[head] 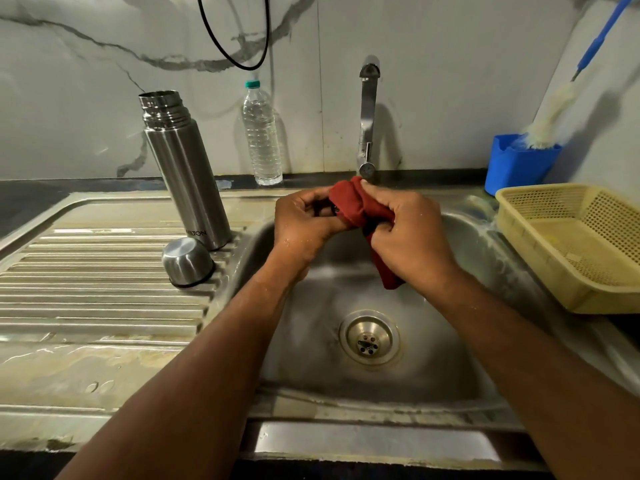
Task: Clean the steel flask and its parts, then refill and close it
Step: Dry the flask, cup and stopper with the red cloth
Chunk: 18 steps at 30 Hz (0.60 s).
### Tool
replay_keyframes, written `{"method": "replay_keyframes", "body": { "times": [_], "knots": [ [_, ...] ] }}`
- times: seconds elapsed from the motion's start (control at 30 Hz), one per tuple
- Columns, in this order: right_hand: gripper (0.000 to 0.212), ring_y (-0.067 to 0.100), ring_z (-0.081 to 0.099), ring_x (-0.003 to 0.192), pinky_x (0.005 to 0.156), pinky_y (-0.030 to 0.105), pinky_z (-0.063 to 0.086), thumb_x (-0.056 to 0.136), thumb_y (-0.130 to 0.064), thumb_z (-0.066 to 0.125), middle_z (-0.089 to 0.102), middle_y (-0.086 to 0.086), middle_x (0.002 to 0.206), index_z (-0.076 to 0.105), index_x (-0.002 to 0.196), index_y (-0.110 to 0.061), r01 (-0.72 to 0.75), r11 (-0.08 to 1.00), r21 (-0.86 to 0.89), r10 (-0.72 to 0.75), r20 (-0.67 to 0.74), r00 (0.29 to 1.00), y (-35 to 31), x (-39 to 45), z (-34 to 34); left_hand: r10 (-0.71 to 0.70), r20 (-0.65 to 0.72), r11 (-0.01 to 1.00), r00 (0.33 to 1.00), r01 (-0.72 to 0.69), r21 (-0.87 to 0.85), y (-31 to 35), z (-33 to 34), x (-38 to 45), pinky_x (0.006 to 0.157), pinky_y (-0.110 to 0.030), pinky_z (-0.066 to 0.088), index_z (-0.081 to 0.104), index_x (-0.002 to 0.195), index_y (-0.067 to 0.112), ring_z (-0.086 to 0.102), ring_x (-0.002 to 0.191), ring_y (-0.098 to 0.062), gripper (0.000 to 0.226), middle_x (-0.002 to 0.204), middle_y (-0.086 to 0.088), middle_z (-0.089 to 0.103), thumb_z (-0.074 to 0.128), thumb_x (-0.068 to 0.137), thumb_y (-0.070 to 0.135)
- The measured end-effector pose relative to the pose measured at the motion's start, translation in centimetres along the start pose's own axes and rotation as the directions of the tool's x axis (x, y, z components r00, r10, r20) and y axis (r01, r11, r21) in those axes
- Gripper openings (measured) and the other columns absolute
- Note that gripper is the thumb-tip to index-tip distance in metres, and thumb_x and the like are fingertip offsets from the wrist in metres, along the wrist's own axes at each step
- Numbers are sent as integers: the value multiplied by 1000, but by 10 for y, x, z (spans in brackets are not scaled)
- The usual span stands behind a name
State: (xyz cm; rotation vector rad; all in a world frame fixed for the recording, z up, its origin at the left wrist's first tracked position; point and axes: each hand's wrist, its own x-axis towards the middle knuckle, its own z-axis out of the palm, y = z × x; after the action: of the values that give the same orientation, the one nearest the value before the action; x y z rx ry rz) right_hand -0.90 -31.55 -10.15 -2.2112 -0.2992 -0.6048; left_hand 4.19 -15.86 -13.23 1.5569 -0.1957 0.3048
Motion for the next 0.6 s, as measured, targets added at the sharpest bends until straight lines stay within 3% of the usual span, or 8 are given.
{"method": "replay_keyframes", "body": {
  "times": [0.1,0.17,0.27,0.33,0.4,0.5,0.57,0.6],
  "knots": [
    [55,14,71,101,92,25,56,81,9,64,77,-7,102,76,117,-32,-156,979,130,156,6,988,3,5,-9,-15,68,999,998,17,-41,6,3,-2,94,-43,63,76,116,7,78,103,-23,62,107,-8,81,97,59,-7],
    [55,13,72,93,88,32,61,83,8,62,77,-11,95,77,107,-39,-240,943,231,238,36,971,5,3,-9,-42,19,999,999,43,-28,4,6,-1,92,-43,64,75,117,5,78,101,-21,66,107,-7,81,99,56,-4],
    [60,11,67,112,93,3,43,82,9,63,74,-6,120,70,133,-23,-61,995,83,59,21,998,1,-2,3,-80,-161,996,984,85,28,-3,3,4,89,-38,65,79,107,9,80,91,-16,51,95,-2,82,98,61,1],
    [63,10,64,115,92,-2,35,82,9,63,72,-1,127,65,139,-19,-7,999,36,6,36,999,-3,-3,6,-91,-185,994,979,100,41,-5,-3,5,88,-38,65,80,101,12,80,88,-16,42,90,-1,82,97,64,1],
    [62,8,65,107,92,8,44,81,9,63,75,-2,120,69,134,-22,-59,996,63,58,27,998,1,1,5,-100,-81,995,992,102,11,1,-5,2,90,-37,63,79,100,12,79,89,-17,44,92,-3,82,96,62,-3],
    [51,15,72,90,86,39,62,82,9,61,78,-4,94,79,103,-35,-329,909,258,325,56,944,6,6,-6,-108,93,991,990,115,-68,6,1,-3,93,-40,63,74,118,0,78,99,-23,65,107,-13,81,94,57,-12],
    [50,19,73,86,81,40,63,85,11,57,78,-1,90,76,89,-36,-435,830,350,427,105,898,7,8,-8,-114,80,991,990,119,-54,4,4,-2,94,-42,63,72,122,0,78,101,-24,71,109,-11,80,95,56,-11],
    [50,17,72,86,80,35,62,85,10,57,78,-3,91,76,92,-36,-423,835,352,412,110,905,6,7,-5,-112,36,993,993,113,-29,2,5,-1,92,-41,64,74,120,3,79,100,-22,69,107,-8,81,96,55,-11]
  ]
}}
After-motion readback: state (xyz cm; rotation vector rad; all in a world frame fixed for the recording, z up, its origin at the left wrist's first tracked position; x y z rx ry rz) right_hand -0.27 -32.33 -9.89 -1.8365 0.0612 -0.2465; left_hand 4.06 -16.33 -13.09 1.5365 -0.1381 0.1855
